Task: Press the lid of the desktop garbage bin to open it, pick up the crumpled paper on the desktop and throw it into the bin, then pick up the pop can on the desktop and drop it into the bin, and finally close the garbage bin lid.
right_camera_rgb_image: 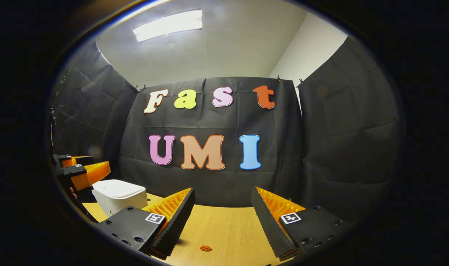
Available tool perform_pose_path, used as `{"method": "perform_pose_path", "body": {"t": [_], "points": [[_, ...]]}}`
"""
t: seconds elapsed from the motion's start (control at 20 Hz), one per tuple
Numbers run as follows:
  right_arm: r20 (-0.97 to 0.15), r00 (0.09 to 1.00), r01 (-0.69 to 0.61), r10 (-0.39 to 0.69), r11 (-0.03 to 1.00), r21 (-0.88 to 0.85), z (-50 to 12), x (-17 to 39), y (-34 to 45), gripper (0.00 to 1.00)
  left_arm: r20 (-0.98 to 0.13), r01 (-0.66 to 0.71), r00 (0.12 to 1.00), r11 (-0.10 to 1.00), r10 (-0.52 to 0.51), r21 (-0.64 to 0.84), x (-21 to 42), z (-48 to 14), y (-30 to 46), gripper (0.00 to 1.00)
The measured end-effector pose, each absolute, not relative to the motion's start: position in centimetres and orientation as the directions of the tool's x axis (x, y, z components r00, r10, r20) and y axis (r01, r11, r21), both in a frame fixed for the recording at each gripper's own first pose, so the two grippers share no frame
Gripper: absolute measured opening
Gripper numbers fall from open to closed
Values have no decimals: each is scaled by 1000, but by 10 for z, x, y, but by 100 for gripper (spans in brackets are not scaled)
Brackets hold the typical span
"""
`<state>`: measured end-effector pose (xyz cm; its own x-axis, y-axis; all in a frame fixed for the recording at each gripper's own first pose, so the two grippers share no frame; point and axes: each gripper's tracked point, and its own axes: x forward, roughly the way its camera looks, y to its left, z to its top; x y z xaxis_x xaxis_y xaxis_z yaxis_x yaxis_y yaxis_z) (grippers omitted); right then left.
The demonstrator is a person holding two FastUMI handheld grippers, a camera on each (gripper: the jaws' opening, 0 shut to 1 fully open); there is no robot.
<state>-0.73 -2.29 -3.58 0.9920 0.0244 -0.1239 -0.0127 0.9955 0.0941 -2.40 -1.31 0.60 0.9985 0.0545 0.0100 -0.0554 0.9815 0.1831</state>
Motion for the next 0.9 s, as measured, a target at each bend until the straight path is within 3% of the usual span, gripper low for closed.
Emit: {"method": "perform_pose_path", "body": {"t": [0.1, 0.25, 0.4, 0.45, 0.55, 0.8, 0.9], "points": [[-123, 992, -14, 26, 995, 94, -36, -8, -22, 97, 9, -92, 996, 972, 92, 214, -22, 3, 3, 86], [-123, 992, -15, 27, 995, 94, -35, -7, -23, 97, -2, -109, 994, 961, 113, 252, -18, -5, 18, 67], [-126, 992, -15, 26, 996, 90, -37, -7, -22, 97, -8, -143, 989, 951, 151, 274, -12, -16, 40, 48], [-126, 992, -14, 25, 996, 88, -37, -6, -22, 97, -17, -158, 986, 948, 169, 275, -11, -22, 48, 31], [-128, 991, -14, 24, 996, 85, -36, -6, -22, 96, -38, -181, 979, 943, 199, 278, -8, -34, 61, 20], [-145, 989, -9, 19, 998, 65, -43, -7, -20, 97, -73, -218, 965, 928, 250, 303, 1, -60, 94, 2], [-151, 988, -7, 16, 998, 58, -44, -7, -20, 97, -96, -223, 960, 929, 262, 296, 3, -70, 104, 0]]}}
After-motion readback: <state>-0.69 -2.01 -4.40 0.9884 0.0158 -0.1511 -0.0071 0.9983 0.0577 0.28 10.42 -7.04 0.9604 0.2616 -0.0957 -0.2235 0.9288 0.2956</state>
